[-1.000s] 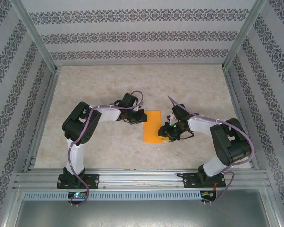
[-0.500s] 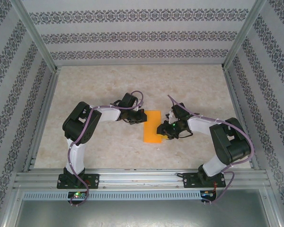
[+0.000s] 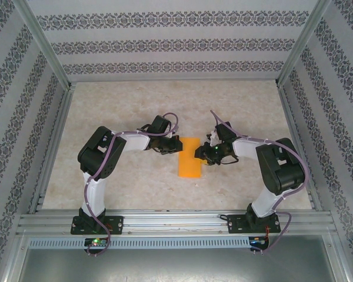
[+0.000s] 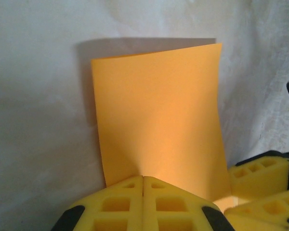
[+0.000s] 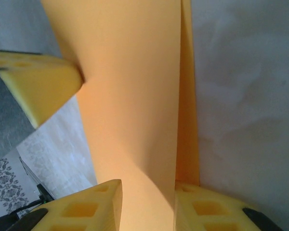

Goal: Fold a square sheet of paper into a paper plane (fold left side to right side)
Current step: Fold the triangle a second time at the center of the table.

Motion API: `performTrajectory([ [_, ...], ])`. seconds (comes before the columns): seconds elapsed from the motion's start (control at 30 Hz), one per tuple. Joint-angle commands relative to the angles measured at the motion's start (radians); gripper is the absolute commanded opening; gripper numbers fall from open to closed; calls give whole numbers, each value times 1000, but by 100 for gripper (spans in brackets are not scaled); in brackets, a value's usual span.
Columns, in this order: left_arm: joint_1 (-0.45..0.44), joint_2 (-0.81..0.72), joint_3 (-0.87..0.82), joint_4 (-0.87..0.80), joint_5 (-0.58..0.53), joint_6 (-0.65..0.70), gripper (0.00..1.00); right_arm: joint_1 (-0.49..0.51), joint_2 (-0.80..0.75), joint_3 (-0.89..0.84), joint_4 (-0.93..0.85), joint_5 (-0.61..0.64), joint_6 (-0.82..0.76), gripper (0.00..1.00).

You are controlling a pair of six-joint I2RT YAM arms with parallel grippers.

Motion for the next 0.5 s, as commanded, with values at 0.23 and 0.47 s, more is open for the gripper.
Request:
performTrajectory([
  [0.23, -15, 2, -13, -63, -18, 38, 0, -40, 68, 67, 9, -7, -60, 25],
  [0.47, -10, -35, 20, -103, -19, 82, 11, -50, 69, 80, -17, -16, -81, 10],
])
